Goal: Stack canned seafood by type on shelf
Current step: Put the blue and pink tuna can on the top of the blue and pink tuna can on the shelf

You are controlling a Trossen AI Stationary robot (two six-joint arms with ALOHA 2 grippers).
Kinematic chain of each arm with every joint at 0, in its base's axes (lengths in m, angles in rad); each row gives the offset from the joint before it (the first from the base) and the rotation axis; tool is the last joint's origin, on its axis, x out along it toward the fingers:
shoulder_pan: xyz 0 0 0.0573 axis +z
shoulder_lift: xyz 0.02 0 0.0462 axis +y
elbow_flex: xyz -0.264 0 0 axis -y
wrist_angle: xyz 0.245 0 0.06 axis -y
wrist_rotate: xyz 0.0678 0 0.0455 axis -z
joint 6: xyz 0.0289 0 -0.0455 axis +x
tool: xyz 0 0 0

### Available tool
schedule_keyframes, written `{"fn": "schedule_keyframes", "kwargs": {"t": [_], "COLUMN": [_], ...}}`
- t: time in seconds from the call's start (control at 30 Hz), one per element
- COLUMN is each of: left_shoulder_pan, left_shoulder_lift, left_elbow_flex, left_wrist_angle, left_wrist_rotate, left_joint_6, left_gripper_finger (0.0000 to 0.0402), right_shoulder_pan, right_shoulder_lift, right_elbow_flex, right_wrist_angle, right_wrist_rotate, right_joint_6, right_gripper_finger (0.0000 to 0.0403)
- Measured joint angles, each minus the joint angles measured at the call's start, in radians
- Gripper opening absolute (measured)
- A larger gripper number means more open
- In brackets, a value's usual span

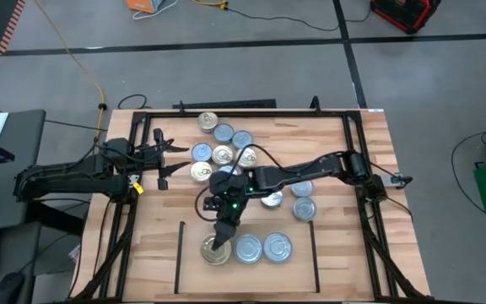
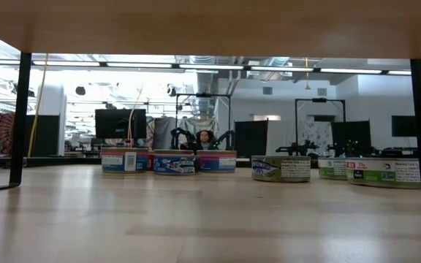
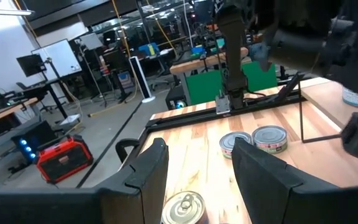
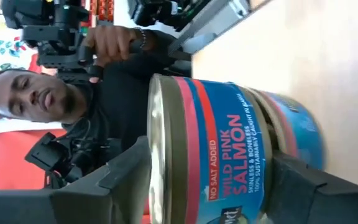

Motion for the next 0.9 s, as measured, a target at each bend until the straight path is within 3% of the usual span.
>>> {"fn": "schedule_keyframes", "kwargs": {"t": [0.47, 0.9], "left_shoulder_pan": [0.0, 0.0], "left_shoulder_lift": [0.0, 0.0], "left_elbow_flex": [0.0, 0.0], "left_wrist_angle": [-0.006, -0.007], "left_wrist_rotate": [0.023, 0.023], "left_joint_6": [0.0, -0.011], "left_gripper_finger": [0.0168, 0.0168], "right_shoulder_pan": [0.009, 0.03], "right_shoulder_lift": [-0.001, -0.003], "right_elbow_flex": [0.001, 0.003], "right_wrist_angle": [0.001, -0.043], "right_wrist_rotate": [0.018, -0.006], "right_joint_6": [0.012, 0.105], "right_gripper_finger": [0.036, 0.0364]}}
